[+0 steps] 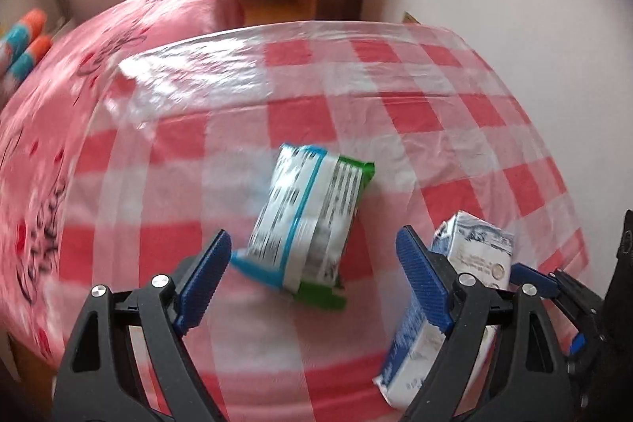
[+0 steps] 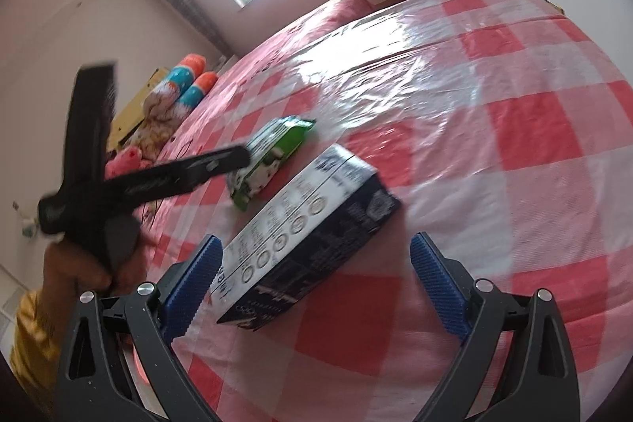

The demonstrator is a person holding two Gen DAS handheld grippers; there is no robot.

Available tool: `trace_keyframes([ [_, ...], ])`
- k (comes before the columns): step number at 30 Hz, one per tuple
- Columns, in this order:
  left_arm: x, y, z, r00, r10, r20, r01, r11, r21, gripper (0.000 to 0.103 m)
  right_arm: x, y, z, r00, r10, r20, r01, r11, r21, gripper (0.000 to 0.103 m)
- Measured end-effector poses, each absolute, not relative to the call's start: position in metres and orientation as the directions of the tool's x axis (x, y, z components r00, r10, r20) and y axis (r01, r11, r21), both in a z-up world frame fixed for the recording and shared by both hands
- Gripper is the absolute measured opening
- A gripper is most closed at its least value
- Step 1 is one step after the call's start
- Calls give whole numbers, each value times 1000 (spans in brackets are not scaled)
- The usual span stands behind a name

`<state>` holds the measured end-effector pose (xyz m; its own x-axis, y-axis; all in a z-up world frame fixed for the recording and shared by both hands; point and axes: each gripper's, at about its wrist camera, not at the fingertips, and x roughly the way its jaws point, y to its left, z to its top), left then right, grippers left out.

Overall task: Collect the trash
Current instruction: 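Grasp the green-and-blue carton with the left gripper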

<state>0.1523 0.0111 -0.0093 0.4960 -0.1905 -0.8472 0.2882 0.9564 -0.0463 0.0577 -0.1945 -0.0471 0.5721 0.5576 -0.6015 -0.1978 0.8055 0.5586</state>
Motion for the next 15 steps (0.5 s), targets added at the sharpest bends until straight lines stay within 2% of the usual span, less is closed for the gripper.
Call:
trace_keyframes([
  [6,171,-5,-27,479,-173,-861,369,929,18,86,55,-184,-48,568,546,-616,-234,824,515,95],
  [8,175,-8,-33,474,-158,-866,367,930,31,80,55,-183,-49,566,548,-616,-242,825,511,95],
  [10,179,-7,-38,461,-164,-872,347,938,7,64,55,-181,-48,565,549,-616,-248,825,508,95],
  [15,171,2,-40,501,-162,-850,298,955,-6,49,57,-179,-49,559,555,-615,-257,822,508,95],
])
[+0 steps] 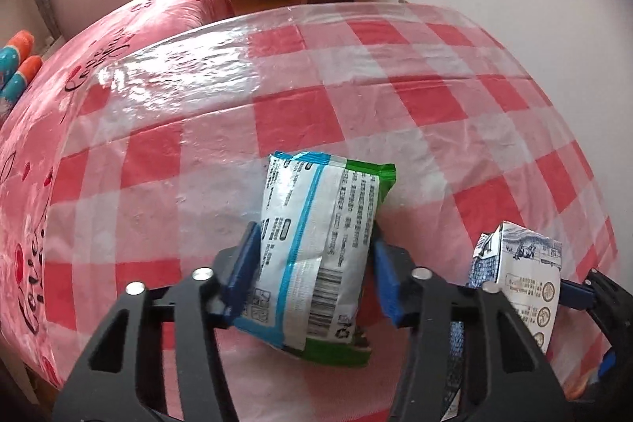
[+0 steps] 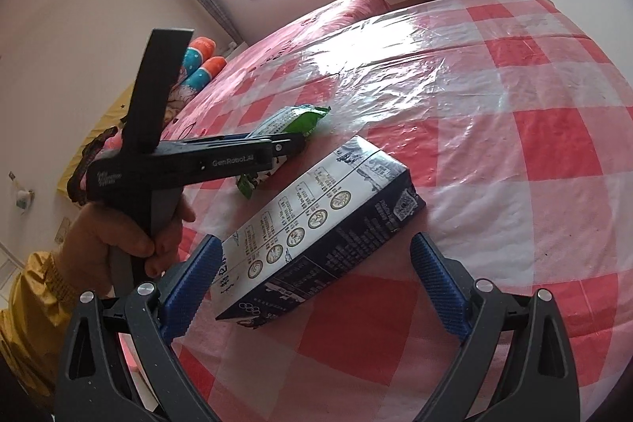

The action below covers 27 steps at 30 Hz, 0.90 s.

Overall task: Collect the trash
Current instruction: 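Grasp the green-and-blue carton with the left gripper, then grasp the white milk carton with the right gripper while the left gripper holds its carton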

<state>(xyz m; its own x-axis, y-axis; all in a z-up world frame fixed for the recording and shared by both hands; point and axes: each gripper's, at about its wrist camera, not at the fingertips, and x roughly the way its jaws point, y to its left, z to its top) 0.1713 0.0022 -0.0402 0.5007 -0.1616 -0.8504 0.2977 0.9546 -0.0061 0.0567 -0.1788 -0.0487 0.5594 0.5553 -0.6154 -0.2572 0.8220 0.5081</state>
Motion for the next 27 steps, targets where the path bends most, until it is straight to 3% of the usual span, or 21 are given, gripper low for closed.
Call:
trace_keyframes([
  [11,112,13,-39,502,-172,-847,205,976,-77,45,61,-185,-50,552,579,-600,-253,802,540,95],
  [27,39,63,-42,561,-119,-819,50,993,-110,44,84,-135,-45,515,521,-681,-289,853,434,95],
])
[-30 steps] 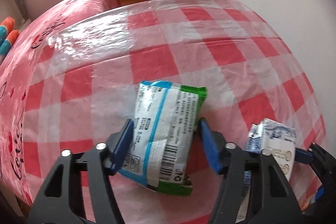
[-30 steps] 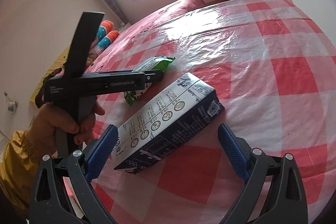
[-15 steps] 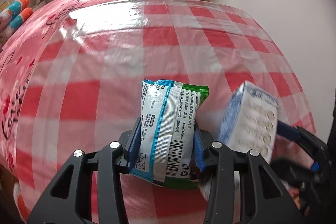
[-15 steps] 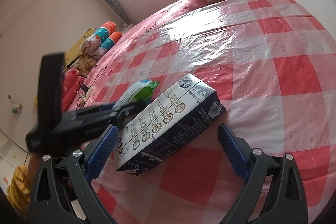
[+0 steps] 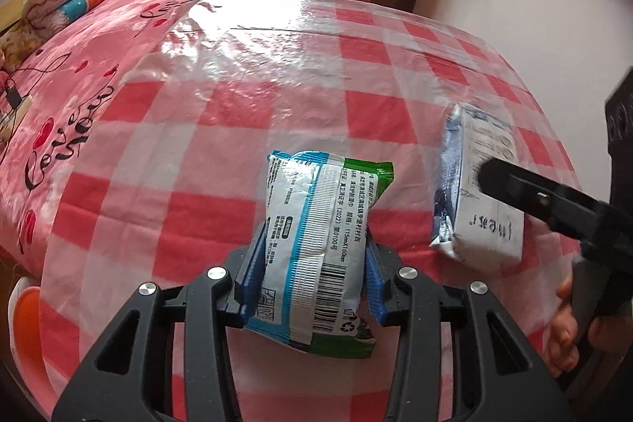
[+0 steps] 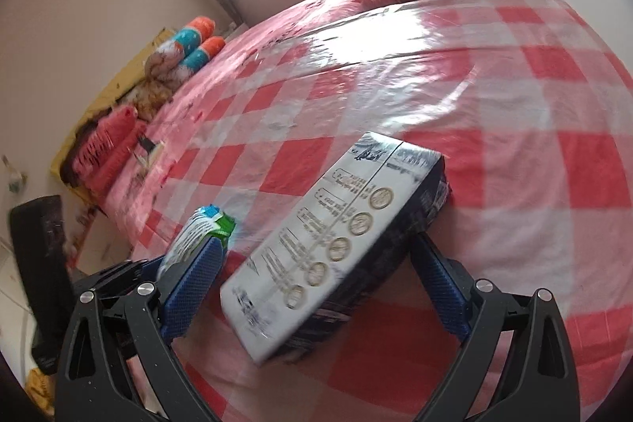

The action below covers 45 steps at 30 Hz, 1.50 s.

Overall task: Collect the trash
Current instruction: 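Grasp the white milk carton with the right gripper while the left gripper holds its carton, then carry both cartons to the orange bucket with both grippers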

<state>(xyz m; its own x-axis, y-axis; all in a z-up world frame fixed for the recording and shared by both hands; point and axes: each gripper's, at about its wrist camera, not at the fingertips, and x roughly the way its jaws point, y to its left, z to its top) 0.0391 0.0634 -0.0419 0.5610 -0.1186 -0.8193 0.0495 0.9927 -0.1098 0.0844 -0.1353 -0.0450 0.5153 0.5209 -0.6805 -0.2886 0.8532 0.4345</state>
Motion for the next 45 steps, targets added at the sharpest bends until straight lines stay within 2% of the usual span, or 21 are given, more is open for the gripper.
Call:
trace_keyframes([
  [9,29,89,-43,577,-145,-804,21,986,-163,44,98,-79,-47,511,381,-770,-360,909,210,95],
  [13,25,97,-43,589,-151,-794,14,984,-177,44,95,-64,-52,545,306,-781,-379,920,96,95],
  [15,23,101,-44,595,-156,-788,11,982,-186,43,93,-62,-55,562,279,-779,-374,925,61,91],
  [16,22,104,-44,598,-159,-786,10,982,-191,43,92,-60,-55,576,252,-778,-361,932,34,82],
  [17,21,106,-44,601,-162,-783,9,981,-195,43,92,-60,-55,586,232,-776,-353,935,13,79],
  [25,7,127,-45,624,-185,-759,-4,971,-240,42,78,-73,-53,597,247,-763,-336,941,41,69],
  [45,-38,163,-41,657,-206,-725,-18,957,-288,41,24,-57,-22,632,294,-717,-379,924,45,68],
])
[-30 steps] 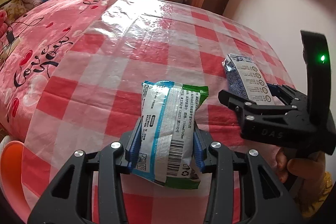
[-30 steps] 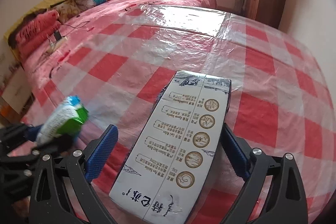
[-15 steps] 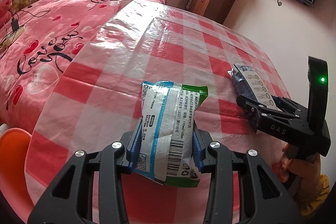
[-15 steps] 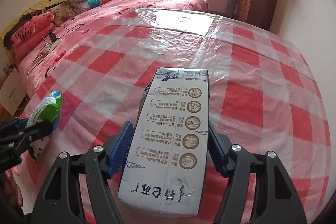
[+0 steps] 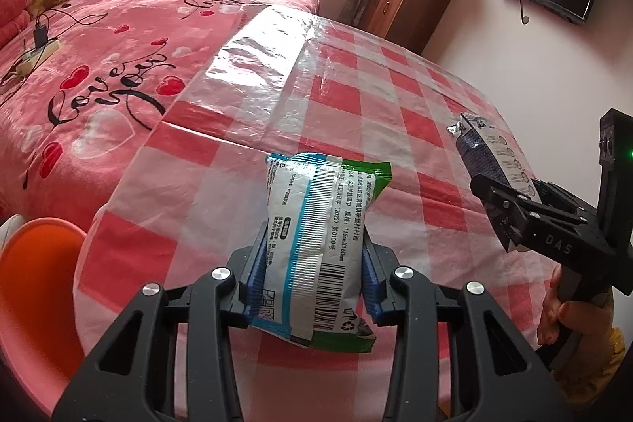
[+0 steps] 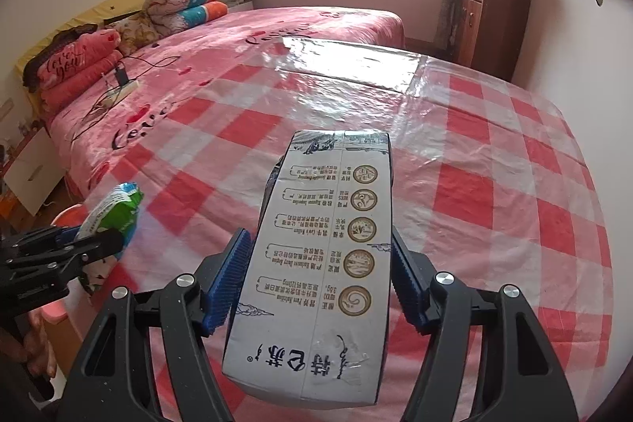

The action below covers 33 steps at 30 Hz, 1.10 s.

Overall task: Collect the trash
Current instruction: 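Carry both cartons to the orange bucket with both grippers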

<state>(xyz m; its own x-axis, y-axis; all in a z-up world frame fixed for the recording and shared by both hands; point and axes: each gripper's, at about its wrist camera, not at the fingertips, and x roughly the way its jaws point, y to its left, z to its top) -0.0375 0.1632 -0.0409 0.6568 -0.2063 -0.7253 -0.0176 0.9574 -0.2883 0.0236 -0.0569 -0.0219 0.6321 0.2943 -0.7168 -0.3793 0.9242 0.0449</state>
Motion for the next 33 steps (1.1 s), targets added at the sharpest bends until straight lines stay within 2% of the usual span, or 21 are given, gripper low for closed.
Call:
trace_keyframes([
  [16,-69,183,-25,691,-161,-705,-46,963,-264,41,-5,-30,-15,551,404,-730,-457,878,141,68],
  [33,-101,228,-26,691,-70,-720,-152,959,-239,41,-34,26,-6,475,492,-730,-587,795,155,68],
])
